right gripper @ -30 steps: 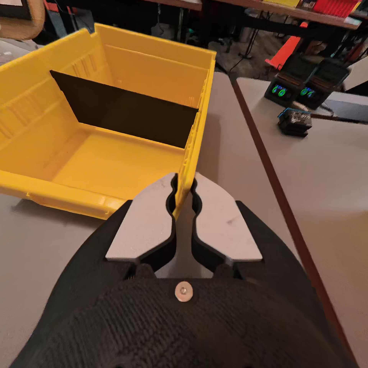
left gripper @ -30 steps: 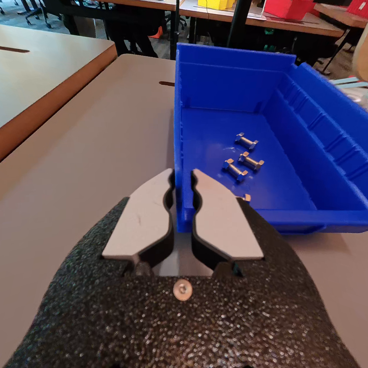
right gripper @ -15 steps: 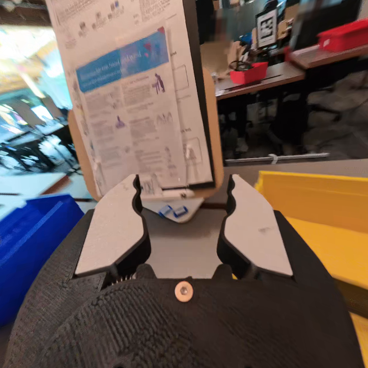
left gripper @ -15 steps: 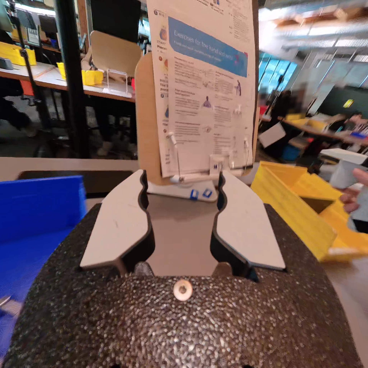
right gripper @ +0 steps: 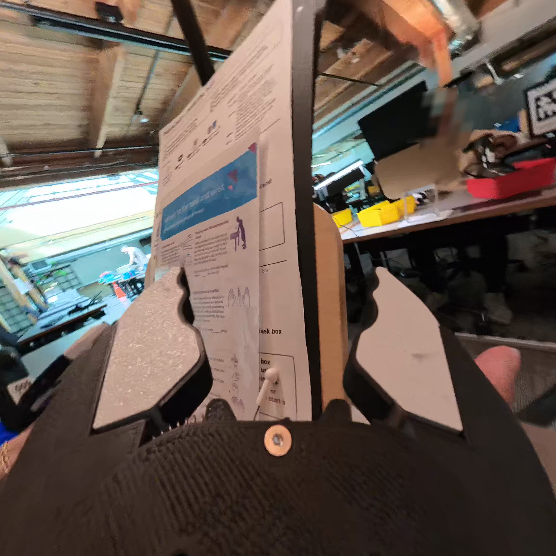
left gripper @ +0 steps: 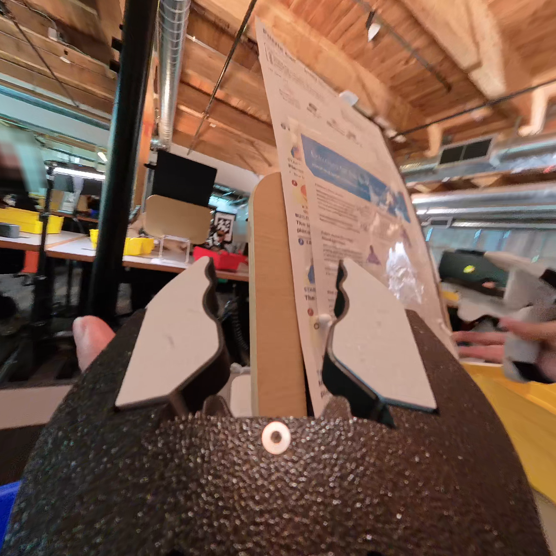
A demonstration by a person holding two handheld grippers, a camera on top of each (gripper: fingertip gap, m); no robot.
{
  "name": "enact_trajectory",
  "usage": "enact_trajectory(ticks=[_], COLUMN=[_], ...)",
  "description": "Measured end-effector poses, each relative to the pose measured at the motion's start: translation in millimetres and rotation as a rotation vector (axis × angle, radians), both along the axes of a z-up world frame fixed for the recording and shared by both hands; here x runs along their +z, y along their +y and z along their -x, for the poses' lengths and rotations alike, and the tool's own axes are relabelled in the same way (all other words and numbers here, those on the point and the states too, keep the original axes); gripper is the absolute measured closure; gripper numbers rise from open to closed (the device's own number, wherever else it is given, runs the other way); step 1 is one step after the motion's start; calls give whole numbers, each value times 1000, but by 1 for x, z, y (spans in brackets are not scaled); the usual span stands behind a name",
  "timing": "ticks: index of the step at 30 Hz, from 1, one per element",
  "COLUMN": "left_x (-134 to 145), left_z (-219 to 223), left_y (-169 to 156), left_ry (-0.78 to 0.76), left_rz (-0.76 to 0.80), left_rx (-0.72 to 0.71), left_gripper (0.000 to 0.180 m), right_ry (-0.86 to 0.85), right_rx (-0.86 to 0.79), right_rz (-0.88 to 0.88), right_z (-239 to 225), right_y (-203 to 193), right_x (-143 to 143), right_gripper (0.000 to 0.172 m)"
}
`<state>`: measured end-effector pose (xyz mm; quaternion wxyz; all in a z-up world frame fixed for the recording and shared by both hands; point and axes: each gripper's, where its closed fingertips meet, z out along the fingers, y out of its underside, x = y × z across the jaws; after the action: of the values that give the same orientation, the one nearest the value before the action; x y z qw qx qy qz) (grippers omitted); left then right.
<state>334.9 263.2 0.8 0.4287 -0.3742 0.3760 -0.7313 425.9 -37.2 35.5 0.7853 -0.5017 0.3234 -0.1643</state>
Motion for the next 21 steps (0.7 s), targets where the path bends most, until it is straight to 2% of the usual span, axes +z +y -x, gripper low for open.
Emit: enact_trajectory(ticks=[1, 3, 5, 7, 8, 9, 11, 12, 15, 17, 21], left_x=[4, 6, 0, -2, -2, -1, 0, 1, 30, 48, 51], left_z=[-2, -8, -17, -20, -21, -21, -23, -24, -19, -20, -24], left_y=[-2, -8, -14, -14, -14, -15, -20, -21, -23, -25, -24], left_ry=[-34, -69, -62, -60, -56, -49, -21, 3, -12, -33, -20], left_rz=[27, 48, 32, 44, 30, -4, -86, -111, -187, -258, -273], left_rx=[-37, -112, -160, -174, -160, -125, -60, -42, 17, 65, 87], left_gripper=[111, 116, 124, 124, 124, 125, 120, 116, 118, 132, 148], right_ry=[-22, 33, 135, 216, 204, 157, 107, 97, 140, 198, 226], right_rx=[15, 27, 65, 125, 122, 103, 137, 136, 127, 119, 97], right_rz=[3, 6, 79, 127, 95, 58, 78, 107, 111, 76, 16], right_z=[-3, -15, -25, -27, -27, -26, -18, -17, -15, -16, -16], right_y=[2, 6, 22, 41, 45, 43, 49, 50, 51, 50, 44], right_x=[-1, -13, -42, -68, -68, -62, -58, -57, -42, -34, -35], right_gripper=[55, 61, 68, 72, 58, 59, 39, 35, 26, 26, 30])
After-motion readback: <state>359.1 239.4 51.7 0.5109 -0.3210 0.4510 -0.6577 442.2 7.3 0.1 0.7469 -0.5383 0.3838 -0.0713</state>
